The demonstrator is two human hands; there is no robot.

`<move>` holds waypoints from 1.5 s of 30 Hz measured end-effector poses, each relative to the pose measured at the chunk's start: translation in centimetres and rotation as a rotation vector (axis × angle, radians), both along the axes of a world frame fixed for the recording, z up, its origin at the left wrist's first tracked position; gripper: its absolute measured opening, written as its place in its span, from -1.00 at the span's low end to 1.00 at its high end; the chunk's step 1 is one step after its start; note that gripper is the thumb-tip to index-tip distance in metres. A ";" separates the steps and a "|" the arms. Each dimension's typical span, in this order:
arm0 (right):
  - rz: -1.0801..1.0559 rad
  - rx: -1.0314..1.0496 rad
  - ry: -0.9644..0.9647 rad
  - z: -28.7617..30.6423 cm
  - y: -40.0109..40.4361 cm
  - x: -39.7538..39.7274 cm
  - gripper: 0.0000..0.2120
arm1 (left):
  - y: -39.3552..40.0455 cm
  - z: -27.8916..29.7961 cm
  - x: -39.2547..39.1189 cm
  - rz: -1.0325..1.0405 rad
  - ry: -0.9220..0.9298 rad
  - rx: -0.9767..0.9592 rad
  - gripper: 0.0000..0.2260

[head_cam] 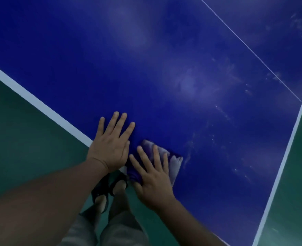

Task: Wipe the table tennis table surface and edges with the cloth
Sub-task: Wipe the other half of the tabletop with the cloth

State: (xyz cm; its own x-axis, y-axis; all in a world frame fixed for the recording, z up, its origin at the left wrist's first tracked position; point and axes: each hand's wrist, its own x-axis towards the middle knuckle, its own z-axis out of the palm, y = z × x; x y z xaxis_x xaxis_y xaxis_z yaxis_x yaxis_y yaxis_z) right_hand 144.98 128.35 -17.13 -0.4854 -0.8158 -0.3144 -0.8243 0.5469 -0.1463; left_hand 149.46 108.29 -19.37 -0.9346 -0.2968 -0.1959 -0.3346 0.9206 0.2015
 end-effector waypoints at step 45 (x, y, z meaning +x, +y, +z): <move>0.006 -0.037 0.142 -1.7 11.7 -8.3 -0.21 | 11.2 0.2 -8.6 0.391 0.026 0.026 -0.47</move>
